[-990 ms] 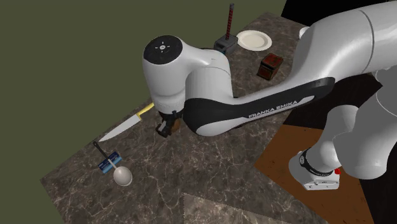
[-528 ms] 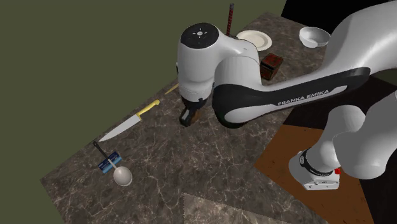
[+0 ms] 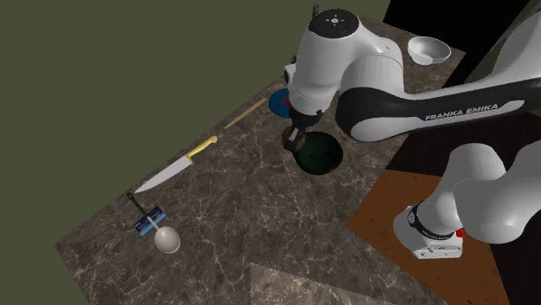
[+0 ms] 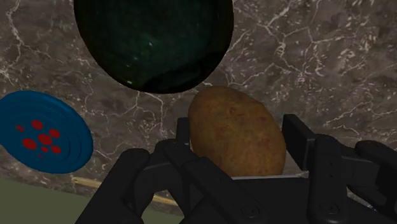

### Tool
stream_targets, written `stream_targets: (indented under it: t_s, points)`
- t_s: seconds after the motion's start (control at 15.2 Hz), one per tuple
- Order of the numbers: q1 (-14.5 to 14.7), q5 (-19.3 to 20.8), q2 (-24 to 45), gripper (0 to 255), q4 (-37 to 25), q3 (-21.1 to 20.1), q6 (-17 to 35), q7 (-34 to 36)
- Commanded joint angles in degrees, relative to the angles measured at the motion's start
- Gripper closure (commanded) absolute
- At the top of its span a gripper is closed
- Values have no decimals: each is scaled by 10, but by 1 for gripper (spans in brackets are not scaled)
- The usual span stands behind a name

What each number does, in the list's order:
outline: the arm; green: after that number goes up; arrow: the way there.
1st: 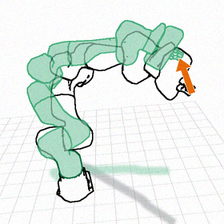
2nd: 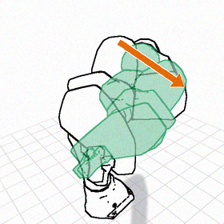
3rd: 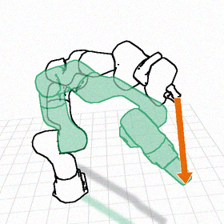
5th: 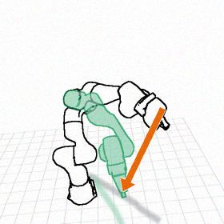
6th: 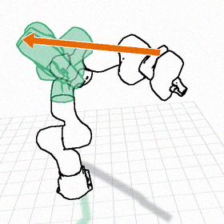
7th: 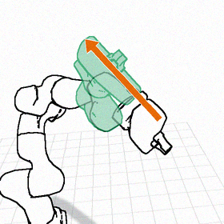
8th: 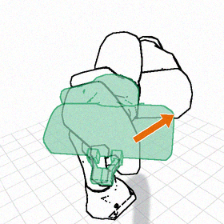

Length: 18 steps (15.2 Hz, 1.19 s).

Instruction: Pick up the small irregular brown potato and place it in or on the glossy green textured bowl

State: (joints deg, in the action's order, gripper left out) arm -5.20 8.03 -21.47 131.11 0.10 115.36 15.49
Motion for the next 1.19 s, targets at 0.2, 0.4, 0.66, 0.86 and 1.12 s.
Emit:
stream_targets:
  t_s: [0.2, 0.4, 0.66, 0.86, 1.12]
  points:
    - [-21, 14, -93, 255, 76, 38, -11, -51]
    - [-34, 26, -134, 255, 112, 60, -12, -79]
    - [-36, 29, -128, 255, 139, 62, 20, -75]
    - [-37, 32, -123, 255, 158, 63, 45, -72]
    - [-38, 36, -113, 255, 182, 65, 79, -68]
